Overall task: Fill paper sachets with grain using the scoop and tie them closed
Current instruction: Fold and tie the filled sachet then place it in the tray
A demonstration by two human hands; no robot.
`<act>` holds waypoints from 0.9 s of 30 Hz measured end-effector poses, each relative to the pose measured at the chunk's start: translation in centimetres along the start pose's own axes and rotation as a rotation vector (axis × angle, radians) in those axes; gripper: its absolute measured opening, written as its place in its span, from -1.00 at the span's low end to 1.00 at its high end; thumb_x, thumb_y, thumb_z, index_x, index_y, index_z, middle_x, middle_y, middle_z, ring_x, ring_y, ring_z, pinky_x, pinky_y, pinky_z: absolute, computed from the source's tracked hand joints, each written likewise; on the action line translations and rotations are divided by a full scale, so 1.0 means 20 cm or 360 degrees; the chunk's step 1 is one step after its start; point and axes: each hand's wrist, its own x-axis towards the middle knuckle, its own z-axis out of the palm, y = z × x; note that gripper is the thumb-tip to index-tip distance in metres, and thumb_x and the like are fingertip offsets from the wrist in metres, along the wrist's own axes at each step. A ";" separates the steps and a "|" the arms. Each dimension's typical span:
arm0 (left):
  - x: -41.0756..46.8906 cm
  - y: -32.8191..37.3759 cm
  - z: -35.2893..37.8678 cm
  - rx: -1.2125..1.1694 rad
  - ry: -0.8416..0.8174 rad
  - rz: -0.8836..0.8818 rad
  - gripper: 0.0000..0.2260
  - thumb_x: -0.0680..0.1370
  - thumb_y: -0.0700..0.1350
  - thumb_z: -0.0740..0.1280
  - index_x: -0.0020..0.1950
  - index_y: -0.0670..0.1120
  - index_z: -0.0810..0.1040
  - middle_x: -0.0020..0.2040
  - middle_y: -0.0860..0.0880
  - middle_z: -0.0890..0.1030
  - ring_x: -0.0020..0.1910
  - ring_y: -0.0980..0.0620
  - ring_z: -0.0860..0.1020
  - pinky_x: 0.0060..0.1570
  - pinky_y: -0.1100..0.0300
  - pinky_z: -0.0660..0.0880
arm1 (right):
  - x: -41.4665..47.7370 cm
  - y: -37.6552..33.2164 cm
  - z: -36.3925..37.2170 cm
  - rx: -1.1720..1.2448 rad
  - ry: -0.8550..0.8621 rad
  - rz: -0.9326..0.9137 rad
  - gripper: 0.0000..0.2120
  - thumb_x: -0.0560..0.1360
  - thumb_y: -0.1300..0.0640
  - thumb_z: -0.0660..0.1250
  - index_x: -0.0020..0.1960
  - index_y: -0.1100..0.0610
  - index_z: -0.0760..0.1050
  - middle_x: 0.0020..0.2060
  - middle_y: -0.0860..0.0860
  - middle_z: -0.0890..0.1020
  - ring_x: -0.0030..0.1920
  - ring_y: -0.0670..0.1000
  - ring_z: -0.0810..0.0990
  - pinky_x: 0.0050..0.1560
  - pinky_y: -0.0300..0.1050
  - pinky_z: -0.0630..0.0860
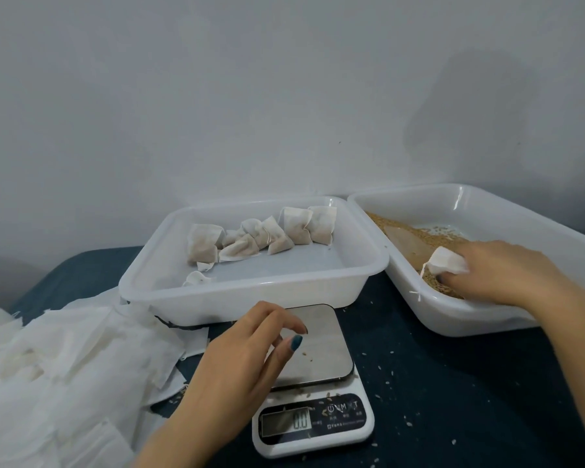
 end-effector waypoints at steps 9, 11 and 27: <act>0.01 -0.01 0.01 -0.0018 0.0036 0.0004 -0.76 0.67 0.19 0.03 0.12 0.21 0.47 0.06 0.31 0.46 -0.08 0.32 0.50 -0.14 0.53 0.34 | -0.16 -0.12 -0.04 0.1673 0.0249 -0.0182 -0.83 0.39 -0.22 0.44 -0.11 -0.18 0.58 -0.28 -0.17 0.63 -0.25 -0.09 0.61 -0.28 -0.13 0.45; 0.02 0.00 0.02 -0.0096 0.0065 -0.0006 -0.77 0.67 0.21 0.03 0.14 0.23 0.45 0.07 0.32 0.47 -0.05 0.29 0.51 -0.10 0.51 0.36 | -0.22 -0.25 -0.10 0.2002 0.0122 -0.0422 -0.78 0.27 -0.32 0.47 -0.25 -0.22 0.58 -0.35 -0.16 0.61 -0.36 -0.17 0.56 -0.30 -0.29 0.49; 0.06 0.09 -0.02 -0.0116 0.0232 -0.0195 -0.44 0.40 0.47 0.21 0.30 0.33 0.13 -0.01 0.26 0.48 -0.15 0.21 0.54 -0.25 0.40 0.39 | -0.39 -0.85 0.20 0.2228 -0.0395 -0.0729 -0.61 0.36 0.30 0.42 -0.07 -0.14 0.37 -0.31 -0.48 0.58 -0.23 -0.47 0.54 -0.19 -0.54 0.45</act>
